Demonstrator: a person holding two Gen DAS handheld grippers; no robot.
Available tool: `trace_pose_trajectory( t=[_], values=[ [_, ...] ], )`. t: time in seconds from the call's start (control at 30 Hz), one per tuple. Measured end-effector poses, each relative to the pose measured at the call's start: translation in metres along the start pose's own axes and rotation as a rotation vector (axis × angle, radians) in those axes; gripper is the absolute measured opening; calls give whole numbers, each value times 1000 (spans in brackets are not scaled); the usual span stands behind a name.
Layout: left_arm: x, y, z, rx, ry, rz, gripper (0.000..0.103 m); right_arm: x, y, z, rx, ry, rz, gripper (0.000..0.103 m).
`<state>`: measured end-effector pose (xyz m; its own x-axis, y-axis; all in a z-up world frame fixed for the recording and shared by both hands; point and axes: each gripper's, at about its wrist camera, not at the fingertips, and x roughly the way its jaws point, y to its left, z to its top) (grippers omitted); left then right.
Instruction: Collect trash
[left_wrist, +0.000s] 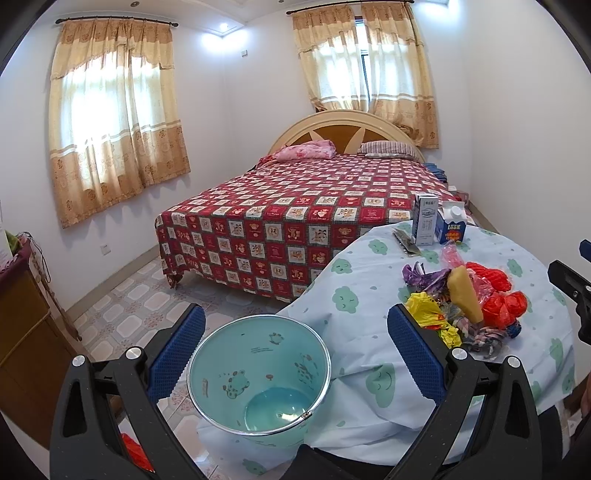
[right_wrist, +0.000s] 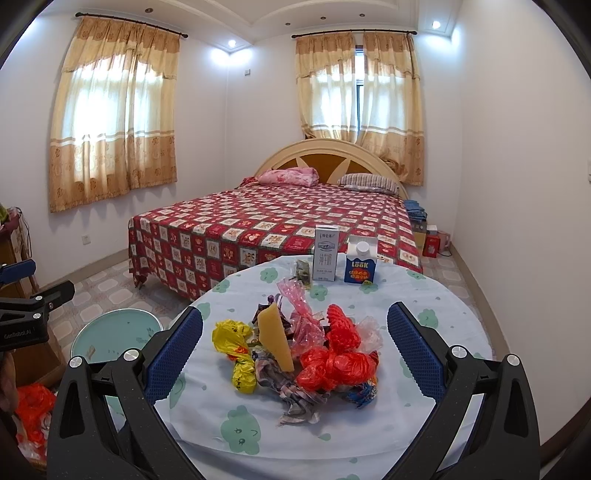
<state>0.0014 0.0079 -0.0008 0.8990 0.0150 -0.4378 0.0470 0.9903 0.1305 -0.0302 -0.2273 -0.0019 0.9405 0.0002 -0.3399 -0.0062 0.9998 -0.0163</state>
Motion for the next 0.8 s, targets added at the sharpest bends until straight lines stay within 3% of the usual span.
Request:
trace_pose_trajectory(
  t=[0.8],
  values=[
    [0,4,1,-6,2,0,97,8,4,-5,5,8,3,98]
  ],
)
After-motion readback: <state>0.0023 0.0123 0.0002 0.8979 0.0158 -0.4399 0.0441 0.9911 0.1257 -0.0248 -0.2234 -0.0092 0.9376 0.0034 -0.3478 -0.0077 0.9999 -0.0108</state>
